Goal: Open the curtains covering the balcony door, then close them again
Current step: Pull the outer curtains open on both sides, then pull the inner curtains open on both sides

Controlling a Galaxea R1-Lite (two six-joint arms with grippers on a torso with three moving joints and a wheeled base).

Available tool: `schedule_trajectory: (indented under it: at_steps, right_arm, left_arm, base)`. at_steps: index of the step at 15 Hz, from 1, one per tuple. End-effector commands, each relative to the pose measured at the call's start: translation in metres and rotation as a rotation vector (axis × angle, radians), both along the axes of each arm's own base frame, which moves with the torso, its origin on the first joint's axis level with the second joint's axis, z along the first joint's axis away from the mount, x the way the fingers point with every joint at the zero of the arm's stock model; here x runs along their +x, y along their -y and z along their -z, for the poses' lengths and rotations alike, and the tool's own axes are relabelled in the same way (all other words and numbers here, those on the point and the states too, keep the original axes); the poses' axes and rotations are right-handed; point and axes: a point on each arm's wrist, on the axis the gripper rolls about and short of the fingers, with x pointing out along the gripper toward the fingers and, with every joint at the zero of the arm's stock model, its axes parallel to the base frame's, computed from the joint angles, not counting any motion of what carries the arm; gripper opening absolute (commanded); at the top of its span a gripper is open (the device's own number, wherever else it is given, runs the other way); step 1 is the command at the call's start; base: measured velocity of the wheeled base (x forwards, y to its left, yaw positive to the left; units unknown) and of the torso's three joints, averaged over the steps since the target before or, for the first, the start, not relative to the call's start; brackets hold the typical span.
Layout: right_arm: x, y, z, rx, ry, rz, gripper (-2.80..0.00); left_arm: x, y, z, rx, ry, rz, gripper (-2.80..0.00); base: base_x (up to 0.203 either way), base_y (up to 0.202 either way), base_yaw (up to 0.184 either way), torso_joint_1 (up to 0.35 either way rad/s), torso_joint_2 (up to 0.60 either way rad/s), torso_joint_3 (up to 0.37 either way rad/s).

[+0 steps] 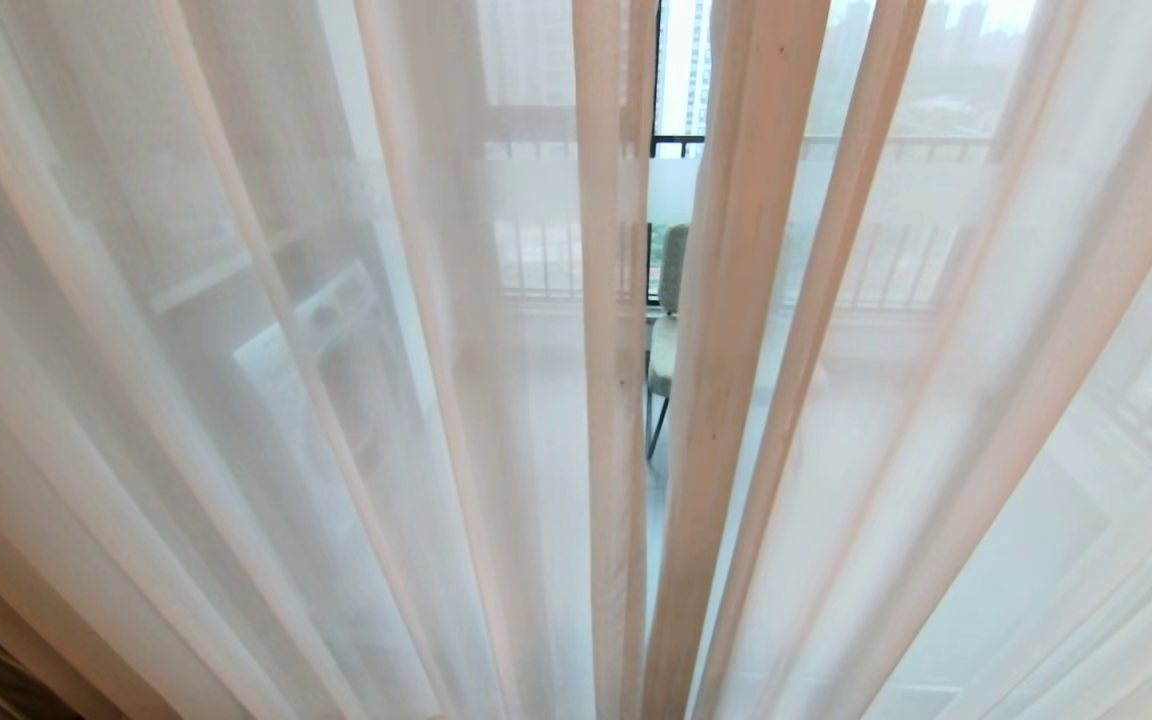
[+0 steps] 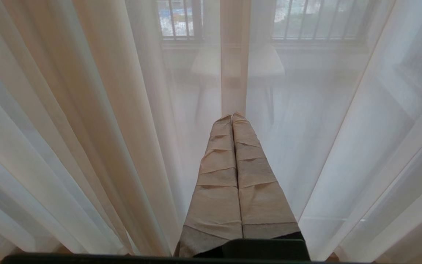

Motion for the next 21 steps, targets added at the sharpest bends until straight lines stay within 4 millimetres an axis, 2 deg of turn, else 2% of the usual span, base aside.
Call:
schedule_trajectory:
  at_steps: [1,5,8,12,16,21]
  right_arm:
    - [0.0,0.0,0.0,0.001,0.0,0.0,-2.8]
    - [0.0,0.0,0.0,0.0,0.0,0.0,-2.8]
    - [0.0,0.0,0.0,0.0,0.0,0.0,-2.8]
    - [0.0,0.0,0.0,0.0,0.0,0.0,-2.8]
    - [0.0,0.0,0.0,0.0,0.0,0.0,-2.8]
    - [0.0,0.0,0.0,0.0,0.001,0.0,-2.8]
  left_arm:
    - [0.038,0.019,-0.01,0.023,-0.052,0.025,0.0]
    - [0.077,0.047,-0.025,0.039,-0.068,0.059,0.0]
    - [0.11,0.085,-0.032,0.043,-0.05,0.011,0.0]
    - [0.141,0.13,-0.047,0.004,0.014,-0.056,0.0]
    - [0.162,0.152,-0.068,-0.036,0.087,-0.064,0.0]
    - [0.186,0.171,-0.067,-0.031,0.1,-0.112,0.0]
  base:
    - [0.0,0.0,0.0,0.0,0.0,0.0]
    - [0.0,0.0,0.0,0.0,0.0,0.0]
    - [0.0,0.0,0.0,0.0,0.0,0.0]
    - [0.0,0.0,0.0,0.0,0.0,0.0]
    - [0.0,0.0,0.0,0.0,0.0,0.0]
    - [0.0,0.0,0.0,0.0,0.0,0.0]
